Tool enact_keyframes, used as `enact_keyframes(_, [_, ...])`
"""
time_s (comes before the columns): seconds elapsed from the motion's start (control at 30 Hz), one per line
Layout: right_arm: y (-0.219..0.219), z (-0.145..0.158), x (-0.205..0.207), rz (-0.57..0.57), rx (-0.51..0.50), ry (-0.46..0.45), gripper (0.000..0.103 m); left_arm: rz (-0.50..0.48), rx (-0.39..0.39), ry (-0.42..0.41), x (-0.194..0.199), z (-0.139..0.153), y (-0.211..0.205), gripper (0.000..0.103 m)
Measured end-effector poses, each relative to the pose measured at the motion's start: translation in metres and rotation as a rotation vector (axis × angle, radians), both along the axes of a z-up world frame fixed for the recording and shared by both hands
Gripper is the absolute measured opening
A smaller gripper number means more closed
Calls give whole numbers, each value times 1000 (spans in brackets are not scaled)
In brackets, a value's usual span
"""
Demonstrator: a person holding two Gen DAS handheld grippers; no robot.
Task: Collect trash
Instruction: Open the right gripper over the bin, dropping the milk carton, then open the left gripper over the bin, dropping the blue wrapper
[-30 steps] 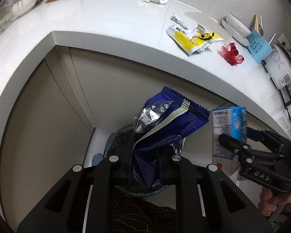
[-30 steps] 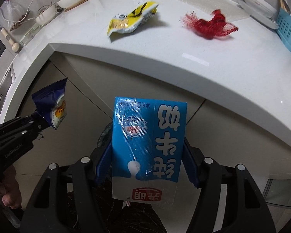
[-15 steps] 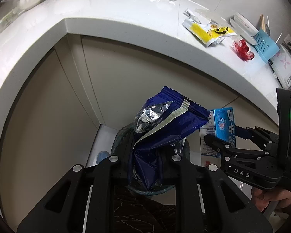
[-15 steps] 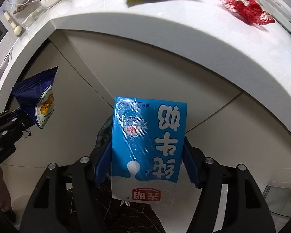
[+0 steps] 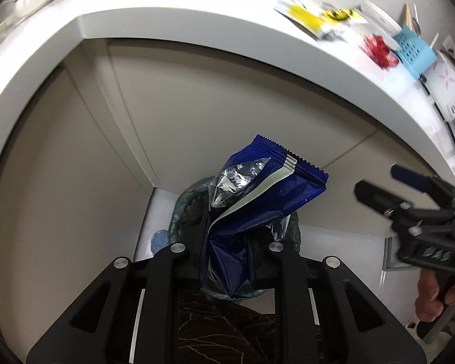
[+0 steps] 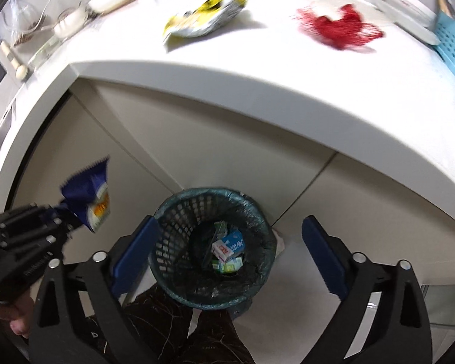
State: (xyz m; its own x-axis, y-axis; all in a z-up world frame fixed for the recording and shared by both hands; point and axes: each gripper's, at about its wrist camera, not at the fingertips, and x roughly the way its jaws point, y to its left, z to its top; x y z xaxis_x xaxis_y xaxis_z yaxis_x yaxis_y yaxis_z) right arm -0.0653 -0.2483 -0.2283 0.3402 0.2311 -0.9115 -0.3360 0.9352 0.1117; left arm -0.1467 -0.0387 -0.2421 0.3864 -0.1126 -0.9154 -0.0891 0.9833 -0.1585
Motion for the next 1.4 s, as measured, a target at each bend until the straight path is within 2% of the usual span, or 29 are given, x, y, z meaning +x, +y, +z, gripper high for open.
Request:
enact_keyframes(0.37, [-38,7,-5,-110,-7,-6,95,-104,11,44,16,-34,-35,18])
enact_keyframes(0.87, [-68,3,-11,-164,-18,23,95,-143,18,95,26,-56,-50,26])
enact_keyframes(0.93, [-67,2,-10,-163,-18,24,95,-143,20,96,27,-57,-51,33])
enact_keyframes(1.0, [-67,1,-10,-164,-17,27,95,-144,12,98,28,-57,-51,34])
enact_keyframes(1.23, [-67,-1,-8,-167,-15,36,95,-135,11,94,26,-58,-48,54])
enact_keyframes(1.3, [-66,-1,-7,-166,-14,36,95,-135,7,92,26,-57,-47,56])
enact_keyframes(1.4, [-66,-2,-7,-167,-14,37,95,-129,5,92,26,-54,-46,64])
